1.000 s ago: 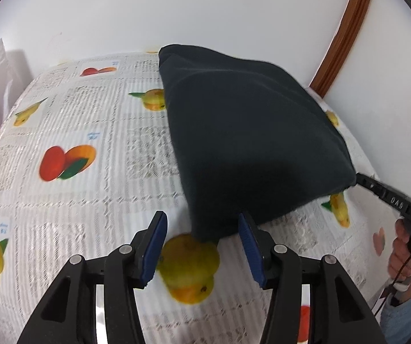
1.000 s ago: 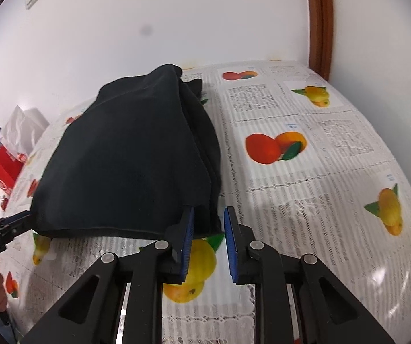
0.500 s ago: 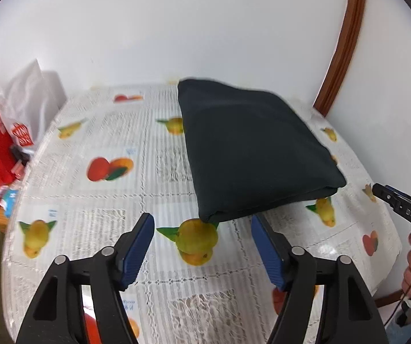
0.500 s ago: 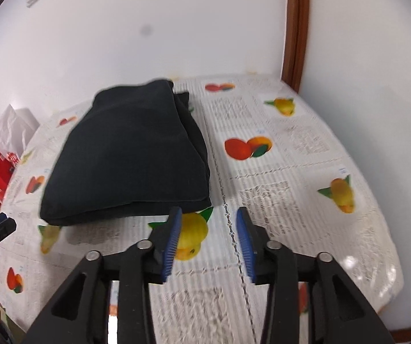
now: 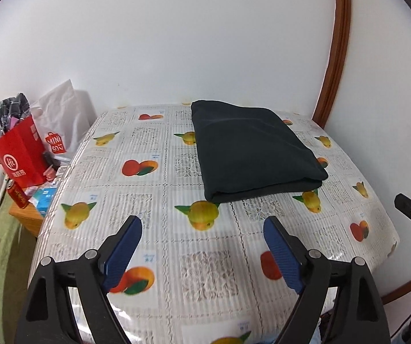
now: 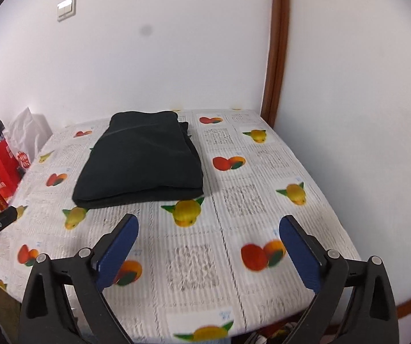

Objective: Fold small clothes

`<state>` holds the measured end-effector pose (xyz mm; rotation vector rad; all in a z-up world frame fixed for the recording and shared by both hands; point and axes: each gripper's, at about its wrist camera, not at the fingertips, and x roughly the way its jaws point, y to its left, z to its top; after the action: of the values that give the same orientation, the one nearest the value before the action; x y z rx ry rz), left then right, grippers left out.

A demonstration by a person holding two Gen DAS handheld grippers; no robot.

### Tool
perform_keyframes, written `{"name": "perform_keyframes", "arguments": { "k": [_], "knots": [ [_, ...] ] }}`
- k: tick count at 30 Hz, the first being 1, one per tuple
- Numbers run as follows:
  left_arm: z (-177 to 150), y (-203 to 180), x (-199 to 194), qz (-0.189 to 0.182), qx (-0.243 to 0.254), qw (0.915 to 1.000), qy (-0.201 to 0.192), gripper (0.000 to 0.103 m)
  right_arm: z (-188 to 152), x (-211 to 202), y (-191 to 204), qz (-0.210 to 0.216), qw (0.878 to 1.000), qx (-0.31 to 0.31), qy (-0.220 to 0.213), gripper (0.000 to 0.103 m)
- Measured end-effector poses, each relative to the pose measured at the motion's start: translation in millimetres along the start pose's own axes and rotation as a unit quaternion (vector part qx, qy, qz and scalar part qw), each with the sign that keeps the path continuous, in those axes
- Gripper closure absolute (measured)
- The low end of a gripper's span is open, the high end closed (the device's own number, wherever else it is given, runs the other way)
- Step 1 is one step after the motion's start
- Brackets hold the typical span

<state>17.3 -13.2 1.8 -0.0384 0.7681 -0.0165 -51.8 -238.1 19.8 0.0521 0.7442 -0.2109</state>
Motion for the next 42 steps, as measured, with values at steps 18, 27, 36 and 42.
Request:
{"name": "perform_keyframes", "arguments": {
  "k": [18, 27, 36, 42],
  "knots": [
    [-20, -2, -36, 0.002, -0.006, 0.9997, -0.025, 0.014, -32, -38, 15, -0.004, 1.000, -0.020, 0.006, 0.004],
    [-22, 0, -35, 0.007, -0.010, 0.9997, -0.022, 0.014, -35, -36, 18, -0.005, 1.000, -0.017, 0.009, 0.004],
    [-23, 1, -36, 0.007, -0.009, 0.9997, -0.023, 0.014, -35, -39, 18, -0.008, 1.000, -0.010, 0.007, 0.004],
    [-23, 0, -37, 0.012, -0.011, 0.9996, -0.024, 0.014, -35, -39, 18, -0.009, 1.000, -0.011, 0.006, 0.004]
  ]
}}
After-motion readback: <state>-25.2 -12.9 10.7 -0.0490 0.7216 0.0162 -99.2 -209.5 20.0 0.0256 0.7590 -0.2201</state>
